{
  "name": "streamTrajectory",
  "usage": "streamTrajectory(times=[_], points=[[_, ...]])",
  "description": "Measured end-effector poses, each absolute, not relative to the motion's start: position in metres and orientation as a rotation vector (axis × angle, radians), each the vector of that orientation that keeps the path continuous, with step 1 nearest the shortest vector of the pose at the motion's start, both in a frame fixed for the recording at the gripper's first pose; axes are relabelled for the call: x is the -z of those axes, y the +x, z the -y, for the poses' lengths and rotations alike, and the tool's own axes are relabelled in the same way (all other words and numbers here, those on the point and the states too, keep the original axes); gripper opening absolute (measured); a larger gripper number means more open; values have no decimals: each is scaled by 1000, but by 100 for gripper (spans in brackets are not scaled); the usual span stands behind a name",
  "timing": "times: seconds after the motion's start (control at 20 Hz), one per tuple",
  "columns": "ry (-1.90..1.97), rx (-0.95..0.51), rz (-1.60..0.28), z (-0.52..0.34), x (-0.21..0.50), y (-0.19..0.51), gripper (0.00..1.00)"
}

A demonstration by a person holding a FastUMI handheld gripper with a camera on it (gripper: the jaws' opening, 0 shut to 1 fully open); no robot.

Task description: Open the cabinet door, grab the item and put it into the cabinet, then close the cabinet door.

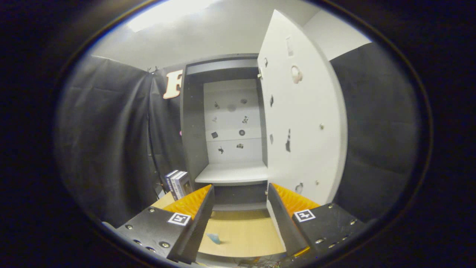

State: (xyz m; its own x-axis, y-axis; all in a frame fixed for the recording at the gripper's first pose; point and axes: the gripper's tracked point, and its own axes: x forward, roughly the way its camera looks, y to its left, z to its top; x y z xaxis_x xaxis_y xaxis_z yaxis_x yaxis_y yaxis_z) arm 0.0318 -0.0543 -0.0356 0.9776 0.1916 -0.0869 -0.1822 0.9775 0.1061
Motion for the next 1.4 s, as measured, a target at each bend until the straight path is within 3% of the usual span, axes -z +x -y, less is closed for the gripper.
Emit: streamTrajectory(times=[0.8,1.4], points=[[73,-256,-402,-69,251,97,86],[39,-200,-599,-90,400,108,86]])
